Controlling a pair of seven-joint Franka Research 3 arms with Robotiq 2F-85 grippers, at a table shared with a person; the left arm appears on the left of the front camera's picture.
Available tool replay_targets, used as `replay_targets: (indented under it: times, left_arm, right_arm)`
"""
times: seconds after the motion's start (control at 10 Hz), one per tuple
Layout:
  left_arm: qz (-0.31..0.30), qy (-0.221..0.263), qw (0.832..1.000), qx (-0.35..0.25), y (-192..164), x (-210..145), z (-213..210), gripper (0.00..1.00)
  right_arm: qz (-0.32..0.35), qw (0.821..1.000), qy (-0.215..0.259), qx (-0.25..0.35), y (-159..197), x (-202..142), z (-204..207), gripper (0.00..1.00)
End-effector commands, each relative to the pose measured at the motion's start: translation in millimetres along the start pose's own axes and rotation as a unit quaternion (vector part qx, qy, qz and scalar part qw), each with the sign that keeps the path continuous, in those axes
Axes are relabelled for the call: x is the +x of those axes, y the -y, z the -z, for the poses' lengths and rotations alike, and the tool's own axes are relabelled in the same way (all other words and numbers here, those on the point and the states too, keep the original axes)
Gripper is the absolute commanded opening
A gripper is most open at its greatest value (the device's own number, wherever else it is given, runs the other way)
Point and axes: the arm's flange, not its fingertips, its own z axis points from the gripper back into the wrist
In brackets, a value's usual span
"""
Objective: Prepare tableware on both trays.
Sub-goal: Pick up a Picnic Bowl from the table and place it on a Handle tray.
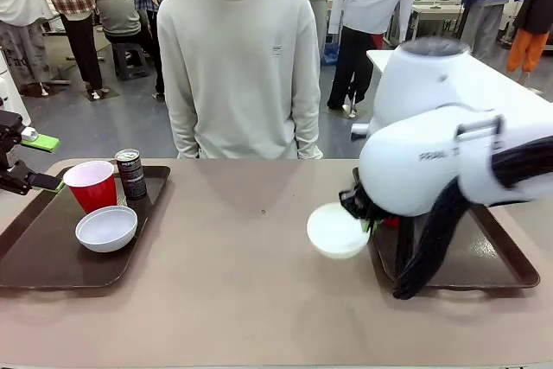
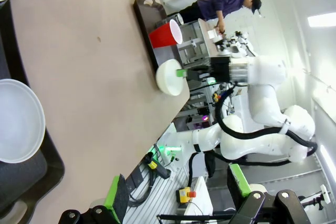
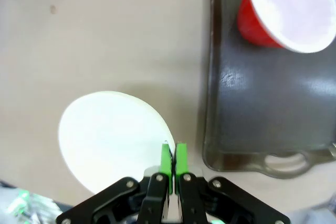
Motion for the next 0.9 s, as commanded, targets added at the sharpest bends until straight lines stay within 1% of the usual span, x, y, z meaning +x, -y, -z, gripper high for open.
replay_targets:
  times: [0.0, 0.2, 0.3, 0.4, 0.5, 0.6, 0.8]
  left_arm:
    - [0.002, -0.001, 1.0, -0.003, 1.4, 2.3, -0.5, 1.0]
    - [0.002, -0.001, 1.0, -0.003, 1.4, 2.3, -0.5, 1.0]
    - [0.002, -0.001, 1.0, -0.003, 1.4, 2.3, -0.5, 1.0]
    - [0.002, -0.001, 1.0, -0.003, 1.4, 2.3, -0.5, 1.0]
    - [0.002, -0.001, 1.0, -0.003, 1.4, 2.3, -0.5, 1.0]
    - [0.002, -0.001, 1.0, -0.003, 1.4, 2.3, -0.5, 1.0]
    - [0.002, -0.001, 1.0, -0.003, 1.4, 2.3, -0.5, 1.0]
  right_arm:
    - [0.01, 1.0, 0.001, 0.019, 38.2, -14.6, -38.4, 0.0]
    - [-0.017, 1.0, 0.0, -0.018, 88.9, -10.4, -48.1, 0.0]
    - [0.008, 1.0, 0.003, -0.017, 122.7, -5.7, -50.8, 0.0]
    - [0.011, 1.0, 0.001, -0.012, 147.0, 0.1, -50.4, 0.0]
    - [0.036, 0.999, 0.0, -0.019, 162.6, 6.9, -47.0, 0.0]
    - [0.012, 1.0, 0.002, -0.01, 119.7, 13.8, -68.1, 0.0]
    - [0.012, 1.0, 0.002, -0.01, 119.7, 13.8, -68.1, 0.0]
